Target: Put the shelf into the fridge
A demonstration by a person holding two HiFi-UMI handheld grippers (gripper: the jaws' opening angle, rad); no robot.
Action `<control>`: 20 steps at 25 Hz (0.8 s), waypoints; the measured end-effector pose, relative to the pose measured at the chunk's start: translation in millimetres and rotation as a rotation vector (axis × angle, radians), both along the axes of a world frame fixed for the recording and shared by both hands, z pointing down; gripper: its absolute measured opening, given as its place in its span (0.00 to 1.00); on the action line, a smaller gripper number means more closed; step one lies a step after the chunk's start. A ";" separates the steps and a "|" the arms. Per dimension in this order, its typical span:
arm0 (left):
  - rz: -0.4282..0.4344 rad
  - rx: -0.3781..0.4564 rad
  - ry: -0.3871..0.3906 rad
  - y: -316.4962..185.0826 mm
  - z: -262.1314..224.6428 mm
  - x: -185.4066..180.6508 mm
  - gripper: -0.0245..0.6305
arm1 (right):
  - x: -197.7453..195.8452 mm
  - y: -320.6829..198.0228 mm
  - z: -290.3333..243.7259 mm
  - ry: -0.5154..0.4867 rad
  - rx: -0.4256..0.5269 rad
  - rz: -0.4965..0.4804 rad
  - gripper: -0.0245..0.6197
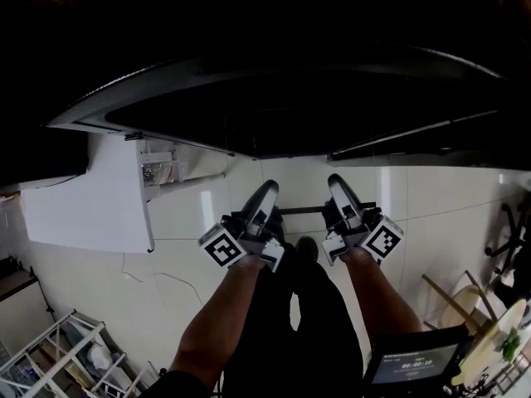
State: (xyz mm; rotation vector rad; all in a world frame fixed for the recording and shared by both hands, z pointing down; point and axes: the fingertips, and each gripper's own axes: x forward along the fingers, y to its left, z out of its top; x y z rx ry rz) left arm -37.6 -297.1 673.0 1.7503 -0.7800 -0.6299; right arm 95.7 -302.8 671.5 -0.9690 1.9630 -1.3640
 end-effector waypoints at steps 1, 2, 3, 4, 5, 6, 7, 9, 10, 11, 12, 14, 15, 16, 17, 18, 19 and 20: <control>0.002 -0.005 0.004 -1.1 2.3 0.1 0.10 | 0.0 -1.6 0.9 -0.002 0.001 0.004 0.12; 0.002 -0.007 0.007 -2.9 3.6 0.0 0.10 | -0.1 -3.8 1.4 -0.004 0.003 0.007 0.12; 0.000 -0.010 0.011 -5.2 4.8 -0.2 0.10 | -0.1 -6.3 2.2 -0.004 0.004 0.008 0.12; -0.003 -0.014 0.015 -7.7 6.0 -0.3 0.10 | -0.2 -8.7 4.0 0.000 0.001 0.007 0.12; -0.006 -0.019 0.019 -10.5 7.3 -0.4 0.10 | -0.2 -11.0 6.2 0.006 -0.004 0.005 0.12; -0.011 -0.024 0.023 -13.5 8.5 -0.5 0.09 | -0.2 -13.6 8.2 0.012 -0.009 0.004 0.12; -0.017 -0.029 0.029 -17.0 10.1 -0.6 0.09 | -0.1 -16.5 10.2 0.018 -0.014 0.005 0.12; -0.029 -0.041 0.041 -26.4 16.3 -1.7 0.09 | -0.3 -24.0 16.2 0.027 -0.023 0.014 0.12; -0.036 -0.048 0.048 -31.6 20.5 -3.2 0.09 | -1.9 -28.8 19.1 0.025 -0.023 0.018 0.12; -0.048 -0.056 0.055 -36.2 23.9 -4.9 0.09 | -3.8 -33.7 21.1 0.021 -0.020 0.019 0.12; -0.063 -0.062 0.063 -39.7 25.2 -6.0 0.09 | -5.0 -37.6 21.7 0.017 -0.019 0.019 0.12; -0.094 -0.069 0.073 -44.8 21.7 -5.9 0.08 | -4.3 -41.4 19.1 0.010 -0.018 0.027 0.12; -0.109 -0.074 0.075 -47.9 20.3 -6.2 0.08 | -3.9 -43.5 17.0 0.006 -0.016 0.038 0.12; -0.127 -0.082 0.078 -51.6 19.8 -7.3 0.08 | -4.1 -46.2 15.2 0.003 -0.014 0.050 0.12; -0.149 -0.092 0.087 -55.6 19.5 -8.9 0.08 | -4.6 -48.8 14.2 0.002 -0.015 0.063 0.12; -0.172 -0.104 0.100 -59.4 19.2 -10.2 0.07 | -5.0 -51.0 14.1 0.003 -0.021 0.074 0.13; -0.193 -0.116 0.114 -62.9 19.1 -11.0 0.07 | -5.1 -52.8 14.8 0.006 -0.032 0.082 0.13; -0.209 -0.126 0.125 -65.9 19.5 -11.2 0.07 | -5.2 -54.3 15.6 0.011 -0.042 0.084 0.14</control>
